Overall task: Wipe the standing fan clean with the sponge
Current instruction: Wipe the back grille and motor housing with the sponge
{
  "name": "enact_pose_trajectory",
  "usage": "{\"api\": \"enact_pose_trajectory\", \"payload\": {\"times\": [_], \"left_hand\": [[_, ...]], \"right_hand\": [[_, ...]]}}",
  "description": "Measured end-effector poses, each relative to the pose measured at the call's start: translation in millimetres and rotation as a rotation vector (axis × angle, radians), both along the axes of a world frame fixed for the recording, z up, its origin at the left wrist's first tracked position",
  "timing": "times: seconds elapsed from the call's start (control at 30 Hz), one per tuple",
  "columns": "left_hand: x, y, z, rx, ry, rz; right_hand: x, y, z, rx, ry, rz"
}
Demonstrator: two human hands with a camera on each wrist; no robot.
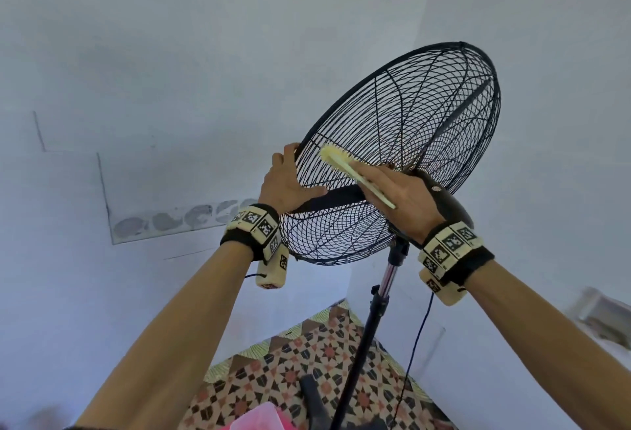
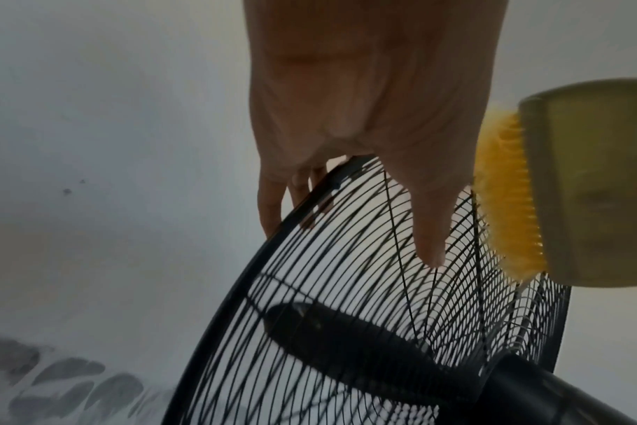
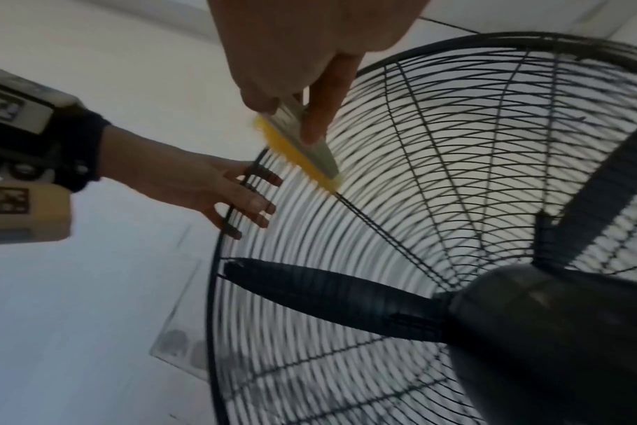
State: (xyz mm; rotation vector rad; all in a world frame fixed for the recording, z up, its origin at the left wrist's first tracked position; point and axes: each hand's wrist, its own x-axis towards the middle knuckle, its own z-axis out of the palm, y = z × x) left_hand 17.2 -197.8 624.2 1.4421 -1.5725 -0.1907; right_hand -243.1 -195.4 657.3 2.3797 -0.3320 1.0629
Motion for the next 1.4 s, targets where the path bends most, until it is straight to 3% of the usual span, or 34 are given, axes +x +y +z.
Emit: {"api": "enact_pose_trajectory", "payload": {"times": [0.17,0.4,0.6,0.8,1.0,1.1,1.2,1.27,1.4], "left_hand": [[-7,-3,20,0.009,-0.021,-0.03],[-21,-14,3,-0.096,0.057,0.119],[-19,-12,5,-0.06,0.041,0.155],[-16,-15,6,-0.047,0.026,0.158],[-16,-11,3,-0.051,0.044,0.167],[-20,-11,5,-0.046,0.035,0.167],[-18,-9,5,-0.05,0.011,0.165],[-15,-6,2,-0.046,0.014,0.179],[-16,-4,1,-0.053,0.025,0.166]], "right_hand": [[9,2,-3,0.005,-0.02,-0.008],[4,-10,-25,0.012,0.01,0.03],[-42,-44,-55,0.129,-0.188,0.048],[0,-26,-49,0.1,-0.155,0.193],[-34,-57,-75,0.186,-0.309,0.127],[-30,-46,-73,0.135,-0.363,0.105],[-5,-27,-60,0.037,-0.258,0.19],[-1,-29,-60,0.077,-0.214,0.21],[-32,-54,-80,0.207,-0.374,0.139]]}}
